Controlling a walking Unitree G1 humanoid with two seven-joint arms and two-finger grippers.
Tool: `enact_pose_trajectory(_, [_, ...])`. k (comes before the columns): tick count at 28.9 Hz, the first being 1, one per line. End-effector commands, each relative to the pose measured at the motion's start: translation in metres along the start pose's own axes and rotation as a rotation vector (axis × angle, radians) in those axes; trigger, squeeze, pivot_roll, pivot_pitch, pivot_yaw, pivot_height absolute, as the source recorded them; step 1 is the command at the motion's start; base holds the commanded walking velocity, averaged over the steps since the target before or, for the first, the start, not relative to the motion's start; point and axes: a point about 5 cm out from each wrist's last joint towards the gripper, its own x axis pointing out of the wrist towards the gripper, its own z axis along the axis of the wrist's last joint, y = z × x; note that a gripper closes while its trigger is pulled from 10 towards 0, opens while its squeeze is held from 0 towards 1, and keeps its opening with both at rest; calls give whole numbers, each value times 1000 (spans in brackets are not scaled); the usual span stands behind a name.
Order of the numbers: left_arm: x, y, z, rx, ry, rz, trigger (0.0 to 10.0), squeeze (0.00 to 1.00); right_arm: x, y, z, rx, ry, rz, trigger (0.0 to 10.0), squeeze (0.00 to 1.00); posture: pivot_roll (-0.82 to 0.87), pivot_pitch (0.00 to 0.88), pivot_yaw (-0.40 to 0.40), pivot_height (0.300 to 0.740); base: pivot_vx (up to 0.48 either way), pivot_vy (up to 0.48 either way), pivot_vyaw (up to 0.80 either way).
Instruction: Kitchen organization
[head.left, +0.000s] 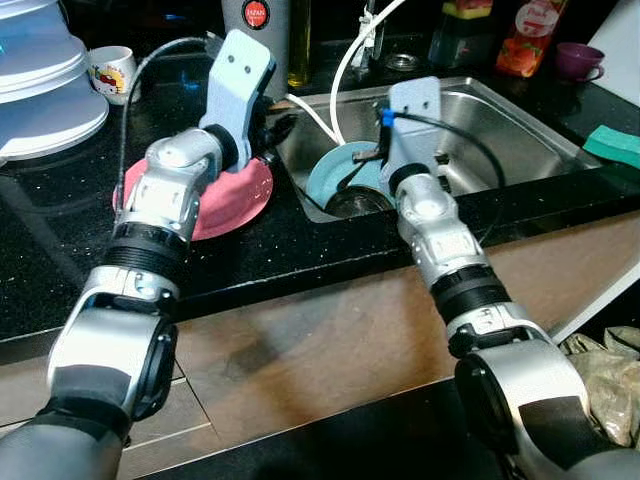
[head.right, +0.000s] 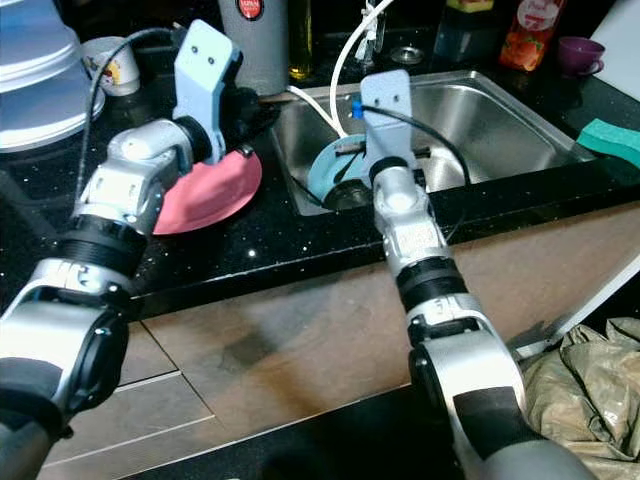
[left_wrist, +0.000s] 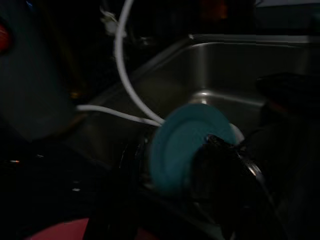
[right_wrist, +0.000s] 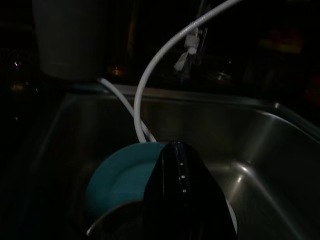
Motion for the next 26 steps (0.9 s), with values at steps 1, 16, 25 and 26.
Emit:
enact_pose_trajectory(1, [6, -14, -5, -47, 54, -123, 10000, 0, 2, 2, 0, -41, 6, 8, 10000, 0, 47, 169, 2, 740, 0, 0, 0])
enact_pose_trajectory(16, [4, -34, -33, 63, 253, -297, 10000, 0, -1, 17, -16, -54, 77, 77, 10000, 0, 43, 143, -9, 740, 0, 0, 0])
enact_pose_trajectory(25, [0, -28, -35, 76, 286, -264, 10000, 0, -1, 28, -15, 19, 98, 145, 10000, 0, 42, 138, -18, 740, 0, 0, 0])
enact_pose_trajectory(26, [0, -28, -37, 63, 293, -270, 10000, 0, -1, 31, -14, 37, 106, 167, 10000, 0, 42, 145, -19, 740, 0, 0, 0])
